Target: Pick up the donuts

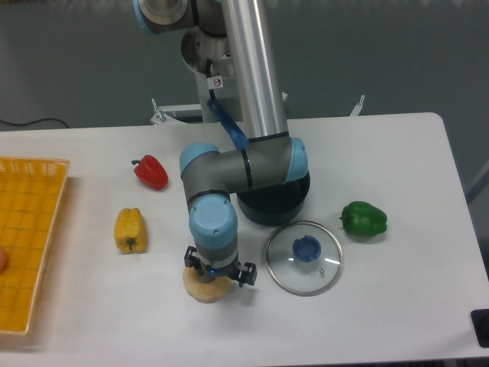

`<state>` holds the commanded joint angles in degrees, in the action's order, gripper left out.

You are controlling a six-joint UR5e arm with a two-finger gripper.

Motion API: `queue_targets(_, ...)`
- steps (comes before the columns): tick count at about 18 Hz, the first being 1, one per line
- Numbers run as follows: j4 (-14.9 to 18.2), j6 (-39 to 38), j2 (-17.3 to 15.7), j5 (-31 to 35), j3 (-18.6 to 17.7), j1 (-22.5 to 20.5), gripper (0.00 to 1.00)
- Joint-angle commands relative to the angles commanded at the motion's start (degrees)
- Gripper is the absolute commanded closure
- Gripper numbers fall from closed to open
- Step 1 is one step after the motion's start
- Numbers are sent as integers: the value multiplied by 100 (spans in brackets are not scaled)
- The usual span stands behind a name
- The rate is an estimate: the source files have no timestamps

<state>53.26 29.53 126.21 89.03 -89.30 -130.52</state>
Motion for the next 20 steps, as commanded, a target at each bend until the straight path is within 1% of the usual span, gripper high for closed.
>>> queue_targets(2, 9, 0, -9, 0, -9, 0, 47)
queue_targets(6, 26, -9, -61, -26, 0, -9, 58)
queue_targets(7, 35, 0, -79, -26, 0, -9, 62)
queue_targets(8, 44, 0, -88, -18, 0, -9, 70)
queue_targets(11, 44, 17, -114, -18, 26, -26, 72)
queue_targets(14, 105, 52, -158, 44, 202, -44, 72)
queue_targets(15, 201, 166, -219, 70, 246, -44, 72)
queue_targets(18, 745, 912, -517, 377, 299, -140, 72)
queue_targets(20, 931, 1054, -711, 369, 299, -237, 72)
